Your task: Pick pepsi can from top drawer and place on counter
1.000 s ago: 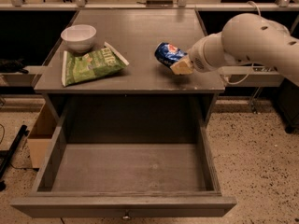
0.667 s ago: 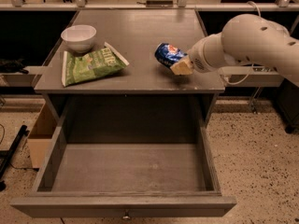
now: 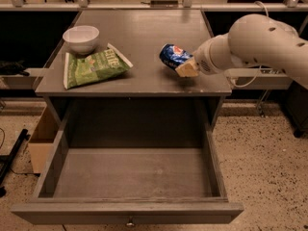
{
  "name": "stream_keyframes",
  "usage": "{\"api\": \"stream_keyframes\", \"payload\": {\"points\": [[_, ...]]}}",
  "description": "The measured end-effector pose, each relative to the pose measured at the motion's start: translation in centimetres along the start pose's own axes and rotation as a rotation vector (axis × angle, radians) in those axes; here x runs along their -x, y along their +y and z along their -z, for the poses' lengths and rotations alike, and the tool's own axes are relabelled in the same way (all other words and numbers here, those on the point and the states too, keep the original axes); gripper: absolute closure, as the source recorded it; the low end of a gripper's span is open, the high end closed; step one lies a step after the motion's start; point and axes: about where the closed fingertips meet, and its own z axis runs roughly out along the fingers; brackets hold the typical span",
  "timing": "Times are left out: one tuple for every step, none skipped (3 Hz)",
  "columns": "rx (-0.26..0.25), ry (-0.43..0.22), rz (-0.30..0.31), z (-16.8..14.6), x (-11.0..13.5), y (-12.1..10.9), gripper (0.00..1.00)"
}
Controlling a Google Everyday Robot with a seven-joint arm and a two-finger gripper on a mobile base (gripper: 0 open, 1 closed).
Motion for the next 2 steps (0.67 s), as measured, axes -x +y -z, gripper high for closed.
{"api": "stream_keyframes", "payload": {"points": [[0.0,0.0,0.0,0.0,0.0,0.0,0.34],[0.0,0.0,0.0,0.0,0.0,0.0,0.04]]}}
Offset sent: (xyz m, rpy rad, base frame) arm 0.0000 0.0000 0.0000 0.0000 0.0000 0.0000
